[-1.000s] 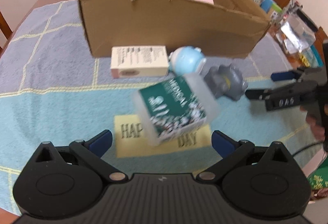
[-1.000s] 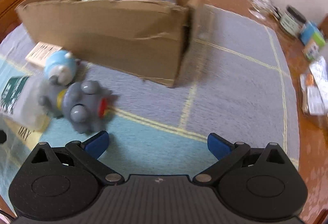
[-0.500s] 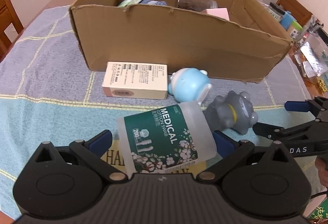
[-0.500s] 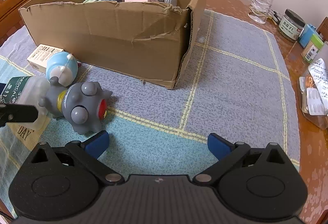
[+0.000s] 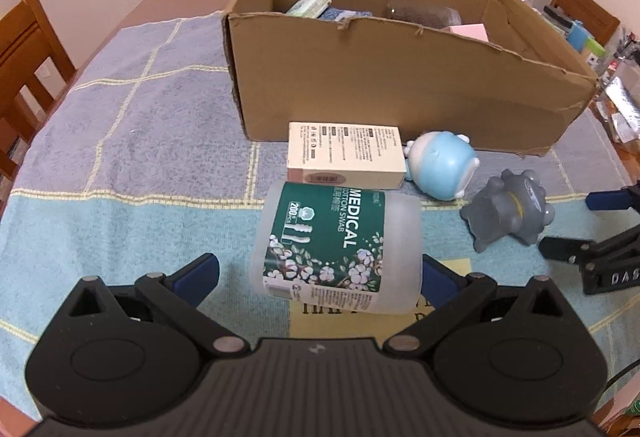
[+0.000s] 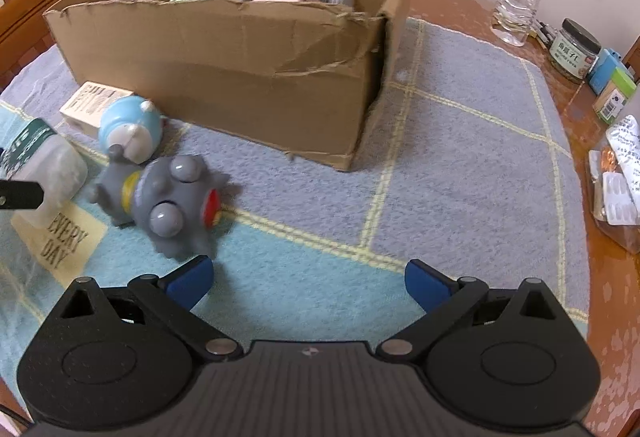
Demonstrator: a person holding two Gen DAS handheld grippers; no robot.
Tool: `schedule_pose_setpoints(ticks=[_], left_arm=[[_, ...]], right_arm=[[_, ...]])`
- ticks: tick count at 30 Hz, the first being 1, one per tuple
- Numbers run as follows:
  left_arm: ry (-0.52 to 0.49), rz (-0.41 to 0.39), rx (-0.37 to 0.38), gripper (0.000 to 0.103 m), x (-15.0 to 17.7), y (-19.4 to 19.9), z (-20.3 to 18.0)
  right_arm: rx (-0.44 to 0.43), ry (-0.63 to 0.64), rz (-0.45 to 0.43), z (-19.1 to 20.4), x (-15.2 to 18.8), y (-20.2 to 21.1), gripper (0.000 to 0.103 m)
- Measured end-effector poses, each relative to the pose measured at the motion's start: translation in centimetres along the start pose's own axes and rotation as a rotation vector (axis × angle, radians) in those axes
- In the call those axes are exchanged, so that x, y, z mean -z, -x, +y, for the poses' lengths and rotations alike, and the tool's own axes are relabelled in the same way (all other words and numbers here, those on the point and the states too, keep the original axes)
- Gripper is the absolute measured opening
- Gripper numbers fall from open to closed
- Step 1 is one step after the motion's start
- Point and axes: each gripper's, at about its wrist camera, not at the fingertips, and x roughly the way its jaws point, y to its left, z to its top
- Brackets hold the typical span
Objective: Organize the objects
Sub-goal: 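Grasp the white MEDICAL swab bottle with the left tool while the right tool approaches the grey cat figurine, then grasp the grey cat figurine with the right tool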
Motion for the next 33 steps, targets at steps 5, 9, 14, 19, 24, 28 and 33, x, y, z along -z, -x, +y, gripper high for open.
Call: schedule_pose_setpoints(ticks=[5,9,14,19,24,28,33], left_arm=[[-0.05,-0.02,0.016,0.098,-0.6,-0.9,-0.9],[-0.09,-0.009,0.049,0.084,-0.8,-1.6,-1.1],[-0.121,-0.002,0.069,0.083,-0.9,-1.8,-0.4],[-0.123,0.002,0.069,0.083,-1.3,-2.0,0.7],[-0.127,0.006,0.085,0.083,-1.5,-2.0,1.2],[-0.126,0.011,0.095,0.083,-1.7,-2.1,1.3],[-0.128,0.015,0.104,0.083,-1.8,-2.1,1.4]], right_arm=[[-0.042,0.012,-0.003,1.9,0.0,0.2,0.103],[-0.081,0.014,-0.009,3.5,-0.2,0.1,0.103],[-0.077,0.027,-0.022,5.4,-1.0,-0.4,0.103],[-0.075,0.015,-0.029,6.4,-1.9,-1.0,0.103],[-0.068,0.004,-0.031,7.4,-2.6,-1.5,0.103],[-0.055,-0.028,-0.034,7.5,-3.1,-1.6,0.1],[-0.028,-0.047,-0.025,7.5,-3.5,-1.3,0.088]])
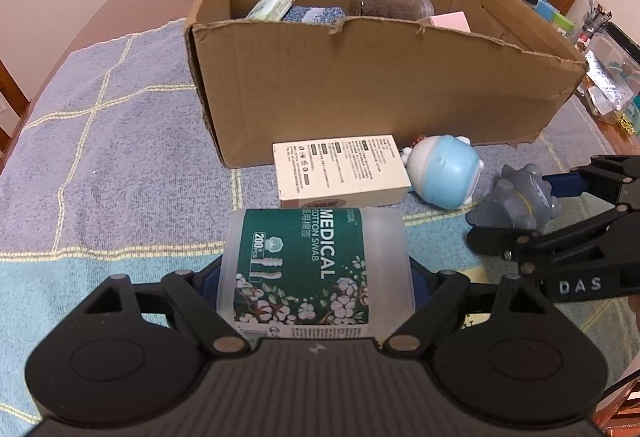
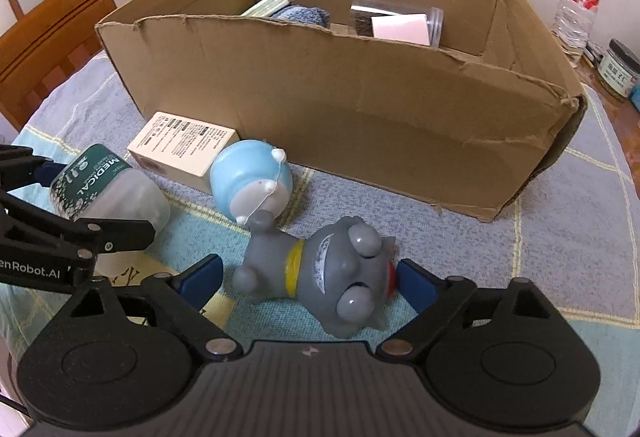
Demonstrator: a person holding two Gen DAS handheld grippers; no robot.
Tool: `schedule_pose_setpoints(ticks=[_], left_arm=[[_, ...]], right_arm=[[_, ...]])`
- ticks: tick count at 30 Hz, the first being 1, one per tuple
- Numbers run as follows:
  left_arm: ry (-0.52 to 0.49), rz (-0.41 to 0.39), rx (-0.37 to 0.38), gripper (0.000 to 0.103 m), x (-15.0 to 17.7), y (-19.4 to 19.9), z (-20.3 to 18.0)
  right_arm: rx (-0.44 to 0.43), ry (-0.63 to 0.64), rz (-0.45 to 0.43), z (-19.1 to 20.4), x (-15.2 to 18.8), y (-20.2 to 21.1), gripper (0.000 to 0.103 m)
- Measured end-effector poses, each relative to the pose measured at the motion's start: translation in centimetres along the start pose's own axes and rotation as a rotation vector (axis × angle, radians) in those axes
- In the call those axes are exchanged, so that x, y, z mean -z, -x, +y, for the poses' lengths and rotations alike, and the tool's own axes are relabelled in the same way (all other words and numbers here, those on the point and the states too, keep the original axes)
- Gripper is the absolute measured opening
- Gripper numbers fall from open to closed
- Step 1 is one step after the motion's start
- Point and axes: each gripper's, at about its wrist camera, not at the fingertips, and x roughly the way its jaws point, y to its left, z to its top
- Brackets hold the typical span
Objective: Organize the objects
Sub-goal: 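Grasp the grey cat figurine with the right tool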
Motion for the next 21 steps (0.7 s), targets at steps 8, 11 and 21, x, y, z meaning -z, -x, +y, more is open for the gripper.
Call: schedule_pose_setpoints(ticks=[8,11,21], left_arm=[[-0.013,0.013,0.016,0.083,-0.6,0.3,0.1],[-0.021,0.018,0.028,0.083,-0.9,0.8,0.3],[-0.081,0.049,0.083,0.083,-2.2,4.5,0.3]], right_arm=[[0.014,0.027,0.031,0.1,-0.3,0.5,0.078],[0.003,0.033,0.031,0.0,-0.4,1.3,0.078],[-0.028,0.027,0.026,-1.5,-1.7,5.8,0.078]])
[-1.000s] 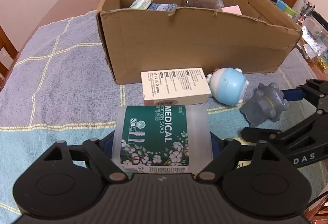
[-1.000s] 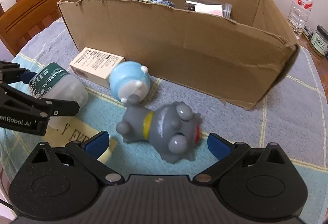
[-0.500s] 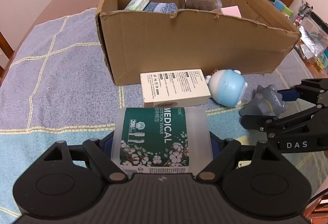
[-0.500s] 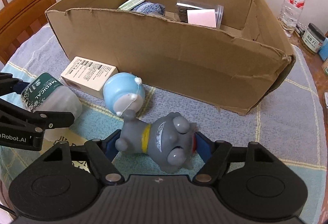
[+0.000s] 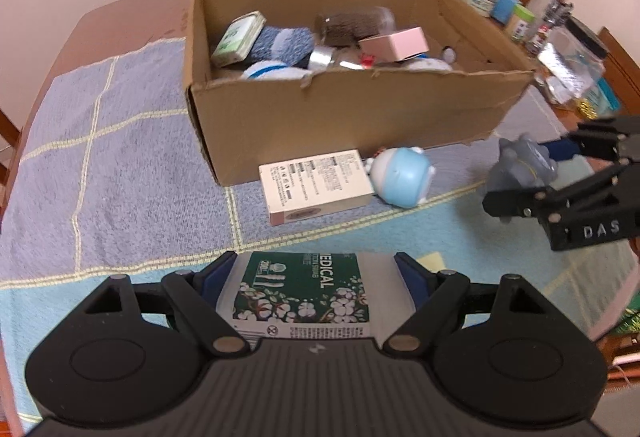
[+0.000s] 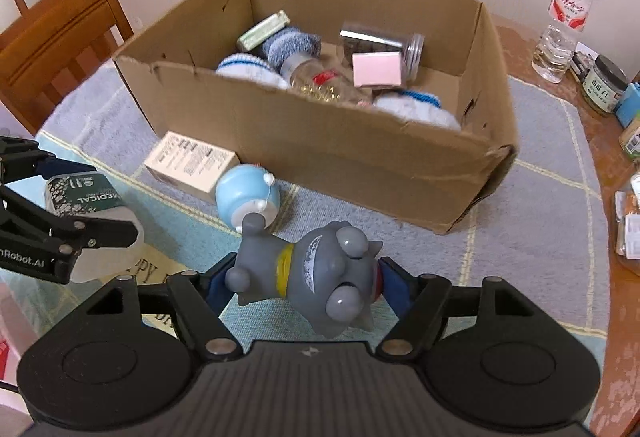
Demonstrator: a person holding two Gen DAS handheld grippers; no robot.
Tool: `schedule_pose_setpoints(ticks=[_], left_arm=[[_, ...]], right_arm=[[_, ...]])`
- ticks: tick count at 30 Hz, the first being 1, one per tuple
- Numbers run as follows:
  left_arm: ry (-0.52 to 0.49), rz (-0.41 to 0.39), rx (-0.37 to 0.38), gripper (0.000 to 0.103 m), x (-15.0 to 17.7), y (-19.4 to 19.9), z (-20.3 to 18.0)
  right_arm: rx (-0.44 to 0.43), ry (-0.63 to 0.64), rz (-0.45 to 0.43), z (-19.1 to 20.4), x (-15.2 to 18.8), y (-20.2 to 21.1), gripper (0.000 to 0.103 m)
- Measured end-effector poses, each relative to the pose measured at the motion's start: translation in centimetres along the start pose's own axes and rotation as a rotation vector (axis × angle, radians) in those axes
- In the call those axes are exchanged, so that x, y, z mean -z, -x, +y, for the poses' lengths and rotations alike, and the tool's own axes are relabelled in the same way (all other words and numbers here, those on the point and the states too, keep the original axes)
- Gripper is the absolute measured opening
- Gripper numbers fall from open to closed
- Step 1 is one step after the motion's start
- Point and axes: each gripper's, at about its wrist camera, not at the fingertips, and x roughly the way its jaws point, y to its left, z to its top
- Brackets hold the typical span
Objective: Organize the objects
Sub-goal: 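Carry the swab bottle and grey cat figurine into the box and release both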
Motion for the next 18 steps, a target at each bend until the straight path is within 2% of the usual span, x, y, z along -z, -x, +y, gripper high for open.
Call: schedule_pose_setpoints(ticks=[7,12,18], left_arm=[[-0.056,-0.029,0.041,0.083,-3.1,4.4,-0.5],[-0.127,-0.119,0.041,0.083,-7.2,7.3,-1.3],[-0.165,-0.217,0.002,0.083,-12.2,7.4,-1.4]], right_arm=[[-0.021,0.091,-0.025,0.4,-2.0,2.8,0.078],[-0.034,0.158,-0.063,0.7,-3.9,5.2,0.078],[-0.029,0.184,-0.117,0.7,-6.0,6.4,0.078]])
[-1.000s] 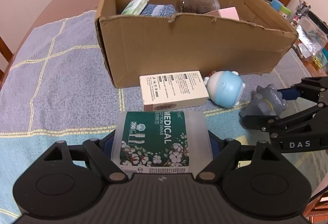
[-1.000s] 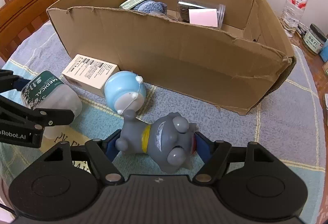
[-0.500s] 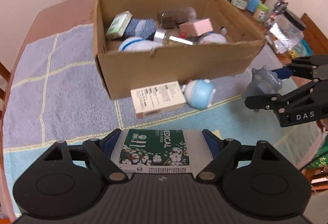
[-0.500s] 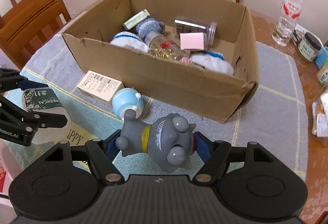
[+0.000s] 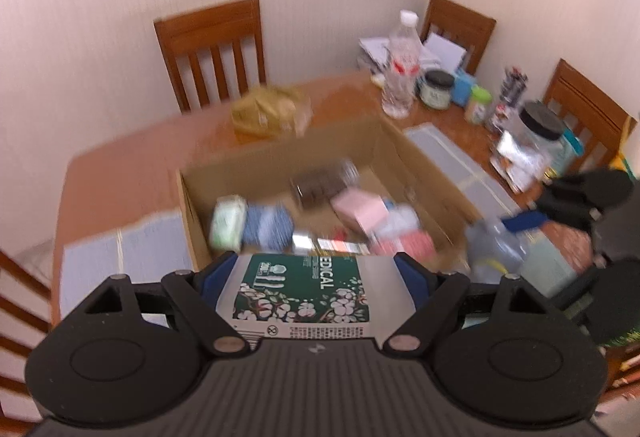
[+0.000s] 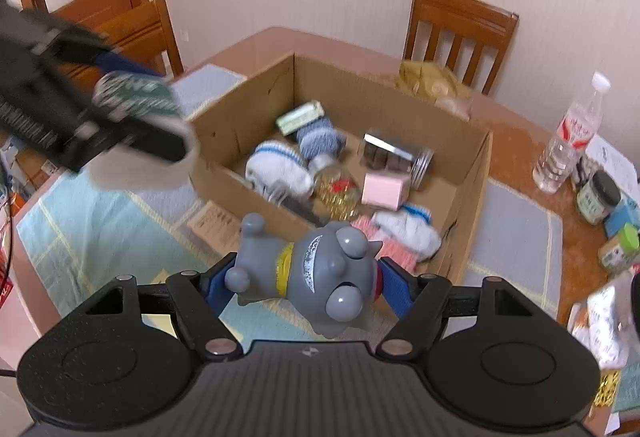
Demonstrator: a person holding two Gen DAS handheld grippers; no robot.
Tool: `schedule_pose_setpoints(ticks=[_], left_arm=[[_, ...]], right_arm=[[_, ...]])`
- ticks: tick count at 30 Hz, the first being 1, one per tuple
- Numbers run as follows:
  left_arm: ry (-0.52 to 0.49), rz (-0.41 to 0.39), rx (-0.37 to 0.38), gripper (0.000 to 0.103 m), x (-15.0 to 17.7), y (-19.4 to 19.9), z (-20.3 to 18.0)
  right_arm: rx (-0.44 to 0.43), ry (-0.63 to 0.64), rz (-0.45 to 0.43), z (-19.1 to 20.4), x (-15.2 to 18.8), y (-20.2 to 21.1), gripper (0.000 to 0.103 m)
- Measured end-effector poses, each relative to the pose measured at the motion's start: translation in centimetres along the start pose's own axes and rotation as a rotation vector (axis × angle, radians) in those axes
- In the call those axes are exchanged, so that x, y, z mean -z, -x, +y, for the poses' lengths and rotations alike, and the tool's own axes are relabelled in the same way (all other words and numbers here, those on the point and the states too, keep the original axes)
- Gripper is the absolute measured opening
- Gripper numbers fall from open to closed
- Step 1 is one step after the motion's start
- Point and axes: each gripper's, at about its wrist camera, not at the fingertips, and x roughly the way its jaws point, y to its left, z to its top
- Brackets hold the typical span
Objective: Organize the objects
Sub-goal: 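Carry the swab bottle and grey cat figurine into the box and release both, then move both tools back toward the cream paper box and blue figurine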
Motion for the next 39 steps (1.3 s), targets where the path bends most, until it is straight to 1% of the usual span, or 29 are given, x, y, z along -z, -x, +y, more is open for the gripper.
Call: schedule_pose_setpoints(ticks=[1,3,4,5,6,9,16,22,23,24,25,26,28,31,34,36,39], left_arm=[[0.005,-0.005,-0.023,0.083,-0.6,-0.5,0.2],[0.009,-0.009,-0.077,0.093,-1.6,-1.3,0.5],[0.01,-0.021,-0.1,0.095,-1.9,-1.4,0.6],[0.01,-0.035,-0.116,0.099,-2.1,-1.5,0.7],[0.01,-0.046,-0.122,0.1,-2.1,-1.5,0.9],[0.025,-0.049,-0.12,0.1,-1.7,-1.4,1.5],[0.075,-0.024,-0.121,0.101,-0.2,-1.1,2.9],[0.094,-0.027,-0.142,0.102,1.0,-0.2,3.6],[0.101,-0.027,-0.145,0.102,1.2,0.0,3.7],[0.107,-0.027,-0.146,0.102,1.4,0.1,3.8],[0.112,-0.027,-0.147,0.102,1.7,0.2,3.8],[0.118,-0.023,-0.149,0.102,2.0,0.3,3.8],[0.135,-0.018,-0.153,0.102,2.6,0.3,3.7],[0.128,-0.025,-0.15,0.102,4.2,0.1,3.4],[0.158,-0.017,-0.181,0.102,5.9,-0.2,3.1],[0.183,-0.005,-0.168,0.102,7.1,-0.4,3.0],[0.212,0.002,-0.17,0.102,8.6,-0.5,2.9]], right_arm=[[0.001,-0.004,-0.005,-0.2,-0.3,0.0,0.078],[0.009,-0.016,-0.013,-0.6,-0.9,-0.1,0.078],[0.015,-0.022,-0.018,-0.8,-1.2,-0.1,0.078],[0.021,-0.028,-0.024,-1.1,-1.4,-0.1,0.078],[0.025,-0.034,-0.028,-1.3,-1.7,-0.2,0.078],[0.036,-0.052,-0.036,-2.1,-2.3,-0.3,0.078],[0.064,-0.065,-0.034,-3.5,-3.8,-1.4,0.078],[0.108,-0.082,-0.048,-4.5,-5.5,-2.4,0.079],[0.115,-0.089,-0.05,-4.7,-5.7,-2.6,0.085],[0.121,-0.096,-0.049,-4.7,-6.0,-2.6,0.096],[0.127,-0.101,-0.06,-4.7,-6.1,-2.6,0.1],[0.132,-0.106,-0.077,-4.7,-6.1,-2.4,0.103],[0.12,-0.115,-0.069,-4.4,-6.2,-2.1,0.103],[0.121,-0.12,-0.079,-3.8,-5.6,-1.9,0.103],[0.144,-0.126,-0.098,-2.8,-4.2,-2.0,0.103],[0.135,-0.148,-0.084,-2.3,-3.3,-2.3,0.103],[0.131,-0.16,-0.073,-1.3,-1.9,-2.6,0.103]])
